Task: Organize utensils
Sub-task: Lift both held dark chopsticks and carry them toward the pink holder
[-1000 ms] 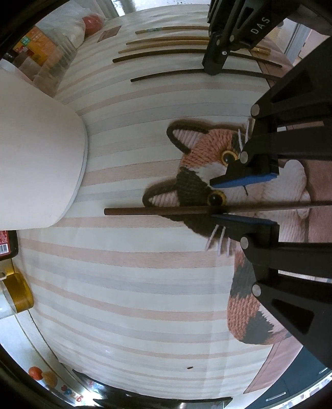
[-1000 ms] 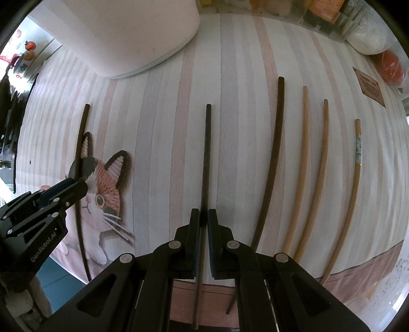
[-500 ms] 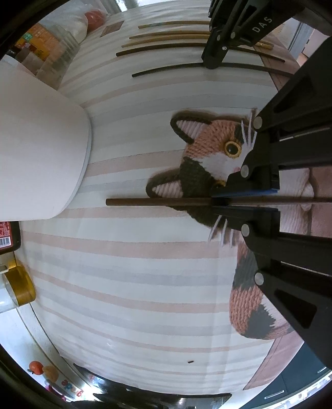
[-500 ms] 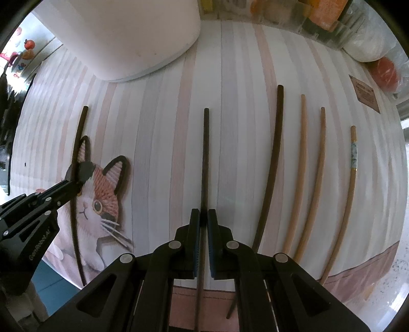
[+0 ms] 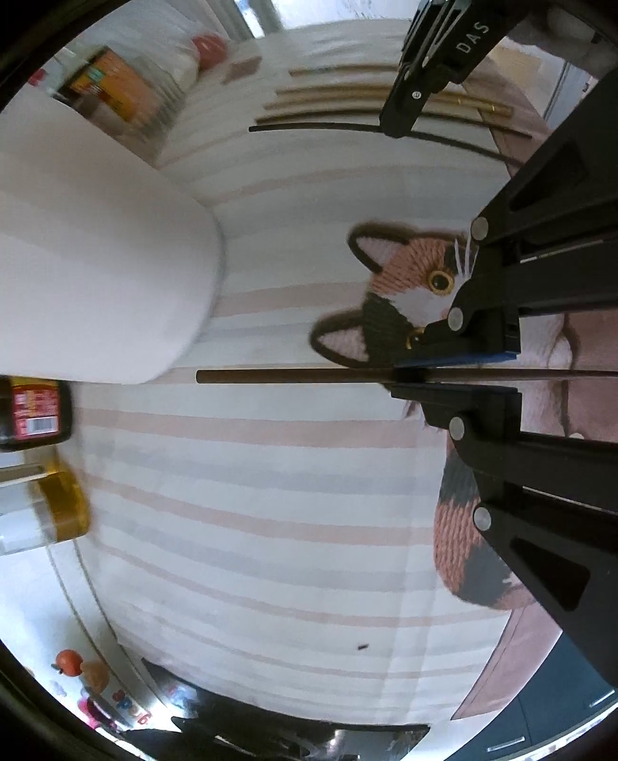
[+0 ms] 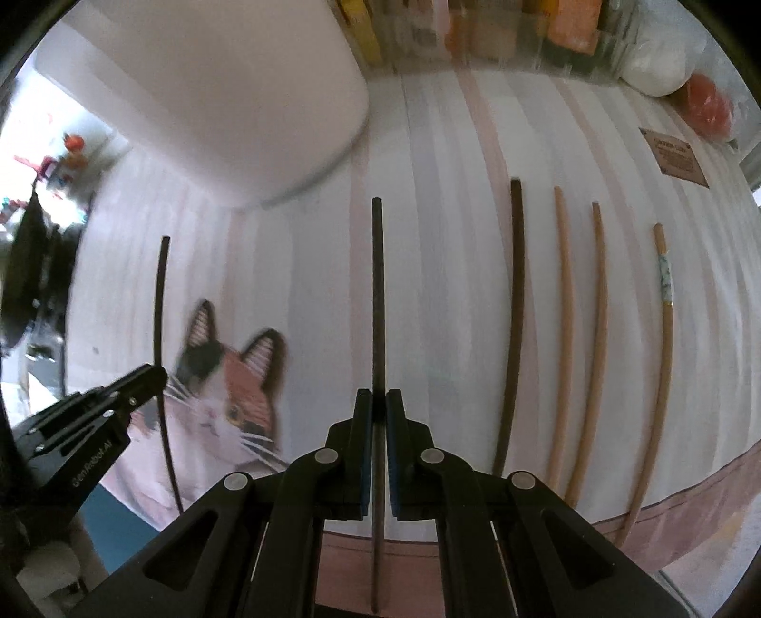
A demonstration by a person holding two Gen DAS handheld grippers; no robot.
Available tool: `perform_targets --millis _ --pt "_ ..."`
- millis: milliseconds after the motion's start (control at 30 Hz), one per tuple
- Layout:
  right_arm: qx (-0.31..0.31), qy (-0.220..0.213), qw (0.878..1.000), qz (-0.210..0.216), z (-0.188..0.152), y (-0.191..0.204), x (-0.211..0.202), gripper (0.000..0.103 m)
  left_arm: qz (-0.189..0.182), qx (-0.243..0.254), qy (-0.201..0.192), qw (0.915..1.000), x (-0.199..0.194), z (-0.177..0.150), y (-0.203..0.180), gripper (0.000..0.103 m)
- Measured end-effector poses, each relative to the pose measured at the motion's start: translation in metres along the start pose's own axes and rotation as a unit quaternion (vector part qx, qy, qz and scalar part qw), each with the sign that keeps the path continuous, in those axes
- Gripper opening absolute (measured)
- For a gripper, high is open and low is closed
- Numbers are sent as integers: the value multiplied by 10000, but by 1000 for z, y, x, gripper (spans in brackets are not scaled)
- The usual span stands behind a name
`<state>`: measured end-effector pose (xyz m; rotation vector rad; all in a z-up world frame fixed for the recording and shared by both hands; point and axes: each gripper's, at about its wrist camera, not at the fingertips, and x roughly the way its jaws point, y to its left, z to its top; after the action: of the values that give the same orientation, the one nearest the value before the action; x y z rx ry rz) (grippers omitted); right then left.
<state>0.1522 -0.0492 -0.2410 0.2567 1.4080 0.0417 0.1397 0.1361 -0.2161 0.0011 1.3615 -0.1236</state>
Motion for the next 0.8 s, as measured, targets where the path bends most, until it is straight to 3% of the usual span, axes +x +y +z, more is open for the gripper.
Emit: perform_targets --millis 233,800 --pt "65 -549 9979 324 5 3 -38 5 -135 -72 -474 9988 -49 2 23 4" --pt "-224 -1836 9799 754 42 32 -128 4 -236 -154 -1696 9851 -136 41 7 4"
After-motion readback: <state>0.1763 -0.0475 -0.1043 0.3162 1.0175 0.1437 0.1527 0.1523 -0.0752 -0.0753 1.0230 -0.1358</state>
